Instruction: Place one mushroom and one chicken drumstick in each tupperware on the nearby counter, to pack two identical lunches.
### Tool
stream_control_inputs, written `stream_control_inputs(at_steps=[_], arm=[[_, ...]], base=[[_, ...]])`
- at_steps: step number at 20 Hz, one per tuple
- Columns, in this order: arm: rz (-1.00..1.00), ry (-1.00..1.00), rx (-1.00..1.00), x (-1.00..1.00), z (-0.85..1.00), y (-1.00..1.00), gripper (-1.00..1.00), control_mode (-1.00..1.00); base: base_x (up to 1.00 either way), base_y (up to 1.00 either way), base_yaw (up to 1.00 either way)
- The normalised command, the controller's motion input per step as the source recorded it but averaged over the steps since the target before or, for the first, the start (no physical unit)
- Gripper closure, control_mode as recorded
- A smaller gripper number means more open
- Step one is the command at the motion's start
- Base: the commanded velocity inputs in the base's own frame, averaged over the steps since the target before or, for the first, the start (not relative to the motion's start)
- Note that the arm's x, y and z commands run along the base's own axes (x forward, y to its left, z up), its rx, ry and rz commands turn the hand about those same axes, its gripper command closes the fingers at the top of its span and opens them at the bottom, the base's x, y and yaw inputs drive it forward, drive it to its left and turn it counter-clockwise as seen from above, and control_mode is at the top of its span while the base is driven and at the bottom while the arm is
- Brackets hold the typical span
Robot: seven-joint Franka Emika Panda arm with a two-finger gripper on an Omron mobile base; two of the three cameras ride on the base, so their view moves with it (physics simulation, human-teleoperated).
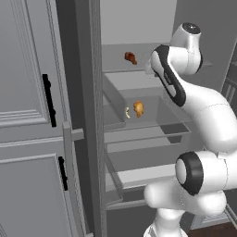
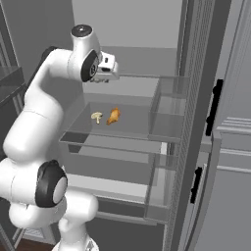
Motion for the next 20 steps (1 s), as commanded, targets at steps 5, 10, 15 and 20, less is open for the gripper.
stream_control_inputs(at_steps=[5,10,15,20], arm=[[0.0,0.08,0.0,-0.98,-0.54,0.16,1.0,-1.0],[0.0,0.05,0.0,-0.83,-0.39,0.13,1.0,-1.0],[0.0,0.02,0.0,-0.2,-0.08,0.0,1.0,1.0],[0.0,0.0,0.0,0.0,0.0,0.0,1.0,1.0]], base=[[0.0,0.0,0.0],[0.0,0.0,0.0],[-0.8,0.0,0.0],[-1.0,0.0,0.0]])
